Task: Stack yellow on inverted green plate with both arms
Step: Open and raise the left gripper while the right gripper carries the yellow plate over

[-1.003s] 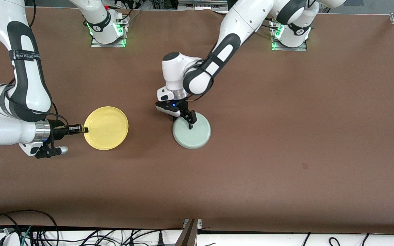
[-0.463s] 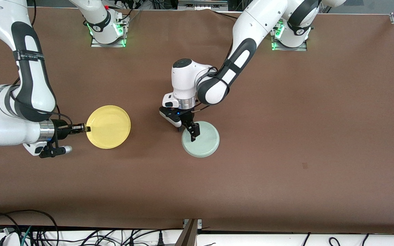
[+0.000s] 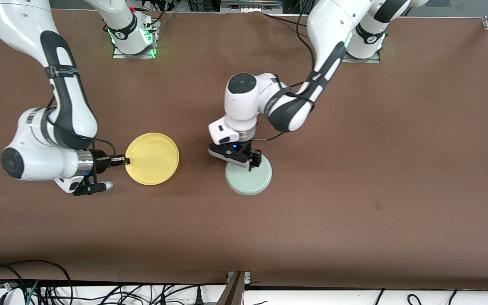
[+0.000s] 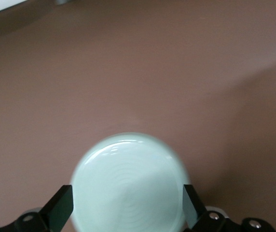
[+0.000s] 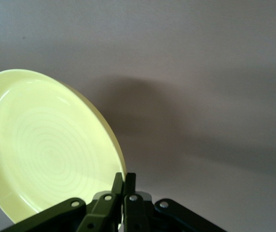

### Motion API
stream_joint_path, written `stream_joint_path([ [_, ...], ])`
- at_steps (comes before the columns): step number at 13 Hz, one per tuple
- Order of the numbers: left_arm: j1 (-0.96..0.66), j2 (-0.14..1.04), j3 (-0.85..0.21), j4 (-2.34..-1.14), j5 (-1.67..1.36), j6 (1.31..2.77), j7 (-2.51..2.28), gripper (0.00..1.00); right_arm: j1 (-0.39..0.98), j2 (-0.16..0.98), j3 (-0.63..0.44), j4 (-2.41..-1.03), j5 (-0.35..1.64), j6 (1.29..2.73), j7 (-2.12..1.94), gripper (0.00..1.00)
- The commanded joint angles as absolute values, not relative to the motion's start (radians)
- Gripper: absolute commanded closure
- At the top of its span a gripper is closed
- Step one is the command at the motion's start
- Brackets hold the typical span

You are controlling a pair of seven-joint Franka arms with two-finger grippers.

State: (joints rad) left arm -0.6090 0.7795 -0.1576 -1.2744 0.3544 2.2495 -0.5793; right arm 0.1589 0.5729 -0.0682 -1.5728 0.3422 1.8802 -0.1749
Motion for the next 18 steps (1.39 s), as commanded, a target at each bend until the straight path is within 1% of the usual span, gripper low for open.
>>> stream_joint_path([
  [1, -0.549, 0.675, -0.173, -1.307, 0.258, 2.087, -0.557, 0.00, 0.215, 0.577, -0.069, -1.591, 0.371, 1.930, -0.104, 1.00],
  [3, -0.487, 0.605, -0.175, -1.305, 0.206, 1.969, -0.539, 0.00, 0.260, 0.603, -0.069, -1.591, 0.464, 1.965, -0.084, 1.00],
  [8, -0.359, 0.425, -0.175, -1.299, 0.091, 1.735, -0.437, 0.00, 0.438, 0.652, -0.069, -1.589, 0.468, 2.135, 0.122, 1.00],
  [12, -0.290, 0.319, -0.170, -1.298, 0.091, 1.591, -0.318, 0.00, 0.547, 0.702, -0.071, -1.582, 0.469, 2.279, 0.288, 1.00],
  [13, -0.247, 0.275, -0.173, -1.298, 0.089, 1.542, -0.252, 0.00, 0.578, 0.725, -0.069, -1.580, 0.471, 2.328, 0.332, 1.00],
  [15, -0.191, 0.235, -0.173, -1.298, 0.051, 1.476, -0.189, 0.00, 0.623, 0.750, -0.071, -1.580, 0.471, 2.376, 0.389, 1.00],
  [18, -0.091, 0.172, -0.172, -1.310, -0.015, 1.410, -0.089, 0.00, 0.650, 0.770, -0.069, -1.578, 0.471, 2.422, 0.443, 1.00],
])
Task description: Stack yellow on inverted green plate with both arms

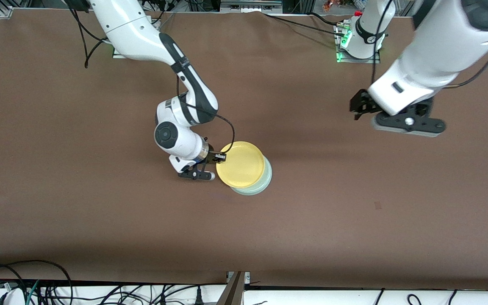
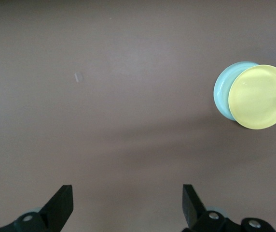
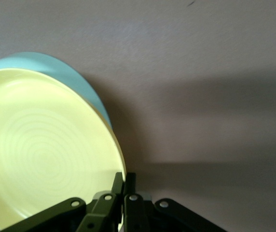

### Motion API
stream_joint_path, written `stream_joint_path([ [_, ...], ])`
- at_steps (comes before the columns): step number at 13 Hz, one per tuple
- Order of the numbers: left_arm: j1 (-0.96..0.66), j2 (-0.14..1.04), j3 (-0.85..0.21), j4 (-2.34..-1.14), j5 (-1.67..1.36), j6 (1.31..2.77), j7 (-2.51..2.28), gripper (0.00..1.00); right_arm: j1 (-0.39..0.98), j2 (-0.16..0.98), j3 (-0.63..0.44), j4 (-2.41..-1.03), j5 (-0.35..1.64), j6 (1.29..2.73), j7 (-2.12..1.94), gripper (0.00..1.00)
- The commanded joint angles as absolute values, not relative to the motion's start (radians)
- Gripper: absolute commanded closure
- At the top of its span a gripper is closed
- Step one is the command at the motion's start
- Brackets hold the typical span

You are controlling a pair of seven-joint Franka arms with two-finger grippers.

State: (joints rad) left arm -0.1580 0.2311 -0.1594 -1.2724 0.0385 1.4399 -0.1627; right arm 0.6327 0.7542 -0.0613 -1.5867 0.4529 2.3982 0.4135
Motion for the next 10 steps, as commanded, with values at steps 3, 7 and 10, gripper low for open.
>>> stream_joint_path([
  [3, -0.011, 0.106, -0.170, -1.345, -0.020, 1.345, -0.003, 0.00, 0.658, 0.772, -0.069, -1.578, 0.471, 2.427, 0.456, 1.00],
  [7, 0.040, 0.002, -0.170, -1.575, -0.012, 1.472, 0.011, 0.00, 0.660, 0.773, -0.069, -1.577, 0.471, 2.430, 0.468, 1.00],
  [10, 0.048, -0.055, -0.170, -1.745, -0.012, 1.600, 0.011, 0.00, 0.669, 0.773, -0.069, -1.575, 0.471, 2.437, 0.477, 1.00],
])
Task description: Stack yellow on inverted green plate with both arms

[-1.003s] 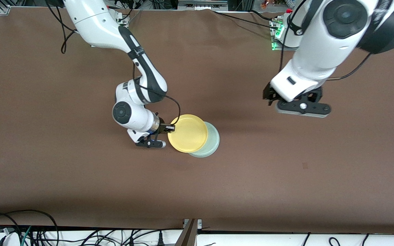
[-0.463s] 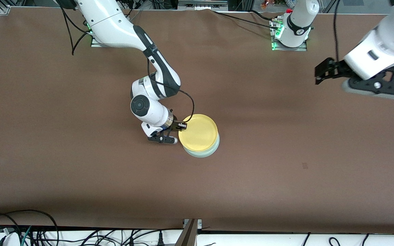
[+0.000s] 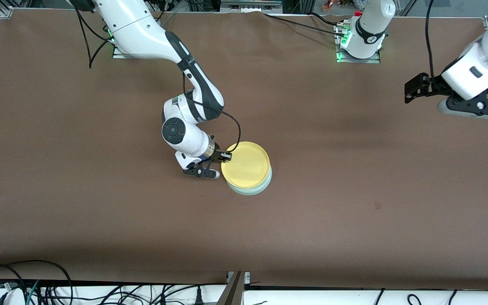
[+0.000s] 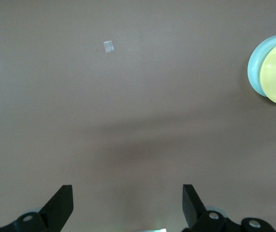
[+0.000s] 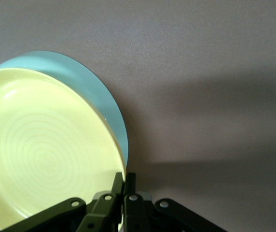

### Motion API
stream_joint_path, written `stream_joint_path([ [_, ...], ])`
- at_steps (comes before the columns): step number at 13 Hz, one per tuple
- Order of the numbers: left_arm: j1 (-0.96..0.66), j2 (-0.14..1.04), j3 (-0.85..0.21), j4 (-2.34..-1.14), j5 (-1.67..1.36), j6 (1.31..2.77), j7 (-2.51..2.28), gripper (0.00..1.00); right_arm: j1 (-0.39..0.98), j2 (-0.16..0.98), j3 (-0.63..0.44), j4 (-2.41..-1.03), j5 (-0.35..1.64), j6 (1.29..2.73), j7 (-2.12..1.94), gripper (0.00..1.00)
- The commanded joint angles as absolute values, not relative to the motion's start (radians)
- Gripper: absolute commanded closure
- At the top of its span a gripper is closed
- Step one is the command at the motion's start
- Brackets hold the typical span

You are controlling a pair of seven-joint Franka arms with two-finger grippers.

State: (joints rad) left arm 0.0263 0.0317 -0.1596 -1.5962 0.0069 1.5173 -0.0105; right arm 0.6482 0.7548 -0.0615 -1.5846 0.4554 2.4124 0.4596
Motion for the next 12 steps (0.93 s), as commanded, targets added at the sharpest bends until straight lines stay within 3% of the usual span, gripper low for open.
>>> stream_joint_path([
  [1, 0.048, -0.048, -0.170, -1.747, -0.012, 1.608, 0.011, 0.00, 0.669, 0.776, -0.069, -1.575, 0.471, 2.451, 0.501, 1.00],
  [7, 0.080, -0.012, -0.158, -1.662, -0.018, 1.582, -0.008, 0.00, 0.683, 0.798, -0.069, -1.543, 0.469, 2.468, 0.528, 1.00],
  [8, 0.090, -0.002, -0.160, -1.607, -0.020, 1.534, -0.006, 0.00, 0.683, 0.798, -0.069, -1.542, 0.469, 2.468, 0.523, 0.86],
  [9, 0.091, 0.024, -0.160, -1.545, -0.020, 1.481, -0.005, 0.00, 0.681, 0.795, -0.071, -1.540, 0.466, 2.467, 0.519, 0.01],
  [12, 0.077, 0.034, -0.169, -1.494, -0.006, 1.433, -0.011, 0.00, 0.652, 0.773, -0.081, -1.477, 0.457, 2.397, 0.511, 0.00],
])
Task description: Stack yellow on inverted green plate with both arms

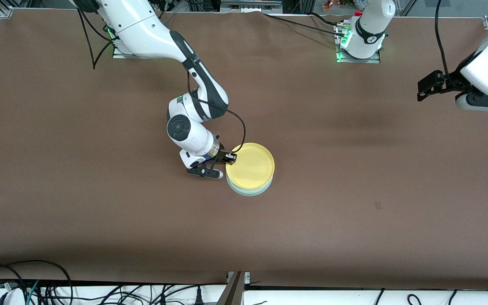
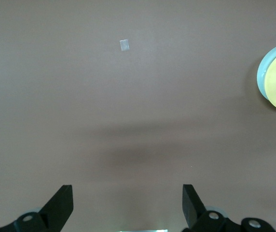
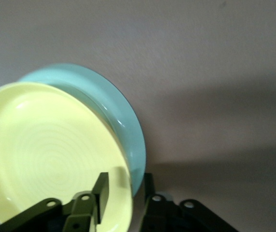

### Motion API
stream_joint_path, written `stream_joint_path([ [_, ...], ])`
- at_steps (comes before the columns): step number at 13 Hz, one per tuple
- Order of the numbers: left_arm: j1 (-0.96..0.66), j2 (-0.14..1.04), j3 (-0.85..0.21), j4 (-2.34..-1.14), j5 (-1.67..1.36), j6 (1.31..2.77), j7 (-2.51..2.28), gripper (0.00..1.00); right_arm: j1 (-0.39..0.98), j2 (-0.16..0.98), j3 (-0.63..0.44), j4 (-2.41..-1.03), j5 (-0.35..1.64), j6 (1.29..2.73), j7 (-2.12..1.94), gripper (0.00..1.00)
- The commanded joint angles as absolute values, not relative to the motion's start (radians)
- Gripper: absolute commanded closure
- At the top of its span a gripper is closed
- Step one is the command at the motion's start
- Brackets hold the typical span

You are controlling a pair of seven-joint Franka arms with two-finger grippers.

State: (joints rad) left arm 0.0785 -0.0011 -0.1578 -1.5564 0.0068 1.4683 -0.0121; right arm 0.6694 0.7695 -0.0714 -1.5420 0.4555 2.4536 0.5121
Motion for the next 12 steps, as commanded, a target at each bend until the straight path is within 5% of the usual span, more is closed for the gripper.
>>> stream_joint_path([
  [1, 0.078, 0.035, -0.170, -1.500, -0.006, 1.431, -0.006, 0.00, 0.631, 0.770, -0.092, -1.436, 0.454, 2.311, 0.506, 0.00],
  [4, 0.101, 0.052, -0.161, -1.494, -0.021, 1.434, -0.008, 0.00, 0.615, 0.733, -0.190, -1.329, 0.397, 2.056, 0.430, 0.00],
  [12, 0.084, 0.072, -0.186, -1.494, -0.006, 1.430, -0.002, 0.00, 0.606, 0.557, -0.556, -1.322, 0.397, 1.577, -0.074, 0.00],
])
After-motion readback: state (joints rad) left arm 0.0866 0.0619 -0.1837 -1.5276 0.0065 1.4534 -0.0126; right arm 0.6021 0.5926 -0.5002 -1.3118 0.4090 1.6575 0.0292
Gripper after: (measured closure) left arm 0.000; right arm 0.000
